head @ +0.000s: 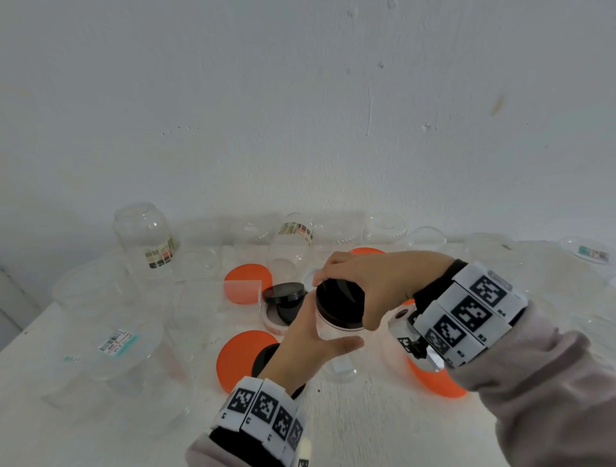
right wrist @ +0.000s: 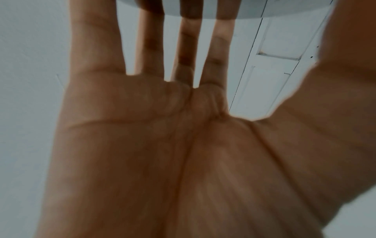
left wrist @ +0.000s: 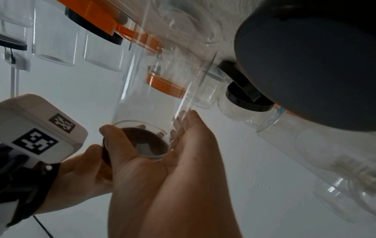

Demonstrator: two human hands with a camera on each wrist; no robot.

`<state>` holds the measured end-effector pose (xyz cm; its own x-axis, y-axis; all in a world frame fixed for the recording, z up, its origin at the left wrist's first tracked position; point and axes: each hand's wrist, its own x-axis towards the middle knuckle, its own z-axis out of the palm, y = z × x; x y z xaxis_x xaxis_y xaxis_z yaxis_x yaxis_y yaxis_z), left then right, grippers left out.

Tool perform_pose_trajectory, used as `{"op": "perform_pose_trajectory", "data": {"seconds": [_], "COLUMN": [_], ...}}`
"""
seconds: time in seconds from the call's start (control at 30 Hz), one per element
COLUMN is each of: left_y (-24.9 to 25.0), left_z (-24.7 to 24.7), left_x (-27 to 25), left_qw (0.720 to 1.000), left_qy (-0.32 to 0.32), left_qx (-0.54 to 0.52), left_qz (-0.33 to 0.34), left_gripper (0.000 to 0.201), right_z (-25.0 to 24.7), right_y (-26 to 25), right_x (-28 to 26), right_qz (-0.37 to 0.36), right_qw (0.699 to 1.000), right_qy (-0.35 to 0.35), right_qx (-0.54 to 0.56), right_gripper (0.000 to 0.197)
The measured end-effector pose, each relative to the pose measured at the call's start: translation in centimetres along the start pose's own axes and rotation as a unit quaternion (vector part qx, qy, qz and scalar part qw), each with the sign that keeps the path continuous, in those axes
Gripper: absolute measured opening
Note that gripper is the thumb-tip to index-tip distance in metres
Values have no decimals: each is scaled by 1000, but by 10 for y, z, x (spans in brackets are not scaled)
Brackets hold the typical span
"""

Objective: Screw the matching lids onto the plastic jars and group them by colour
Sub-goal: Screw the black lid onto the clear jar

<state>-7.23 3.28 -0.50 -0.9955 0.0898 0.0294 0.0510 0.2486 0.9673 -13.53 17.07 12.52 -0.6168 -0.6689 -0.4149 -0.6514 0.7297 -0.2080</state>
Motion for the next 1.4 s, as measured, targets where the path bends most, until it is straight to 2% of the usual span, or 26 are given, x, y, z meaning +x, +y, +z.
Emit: {"op": "perform_pose_trajectory", "data": {"seconds": [0.4,0.67,1.2,1.4], "left_y": [0,3,6,4], "left_z": [-2,-3,-3,-2], "left_x": [0,0,1,-1], "left_qw": [1000,999,999,1000], "left_qy": [-15,-24,-20,-15], "left_qx": [-5,-12,-17,-12], "left_qz": [10,22,22,9], "left_gripper": [81,91,88,88], "right_z": [-4,-8,-9,-10], "right_y": [-3,-8,-4,-6], "right_x": [-5,-8,-4,0], "right_qz": [-19,-43,-55,-29], "right_qw": [1000,997,995,996], "right_qy": [-7,-31,-28,-22], "right_qx": [-15,-53,-78,-81], "right_gripper": [91,92,89,84]}}
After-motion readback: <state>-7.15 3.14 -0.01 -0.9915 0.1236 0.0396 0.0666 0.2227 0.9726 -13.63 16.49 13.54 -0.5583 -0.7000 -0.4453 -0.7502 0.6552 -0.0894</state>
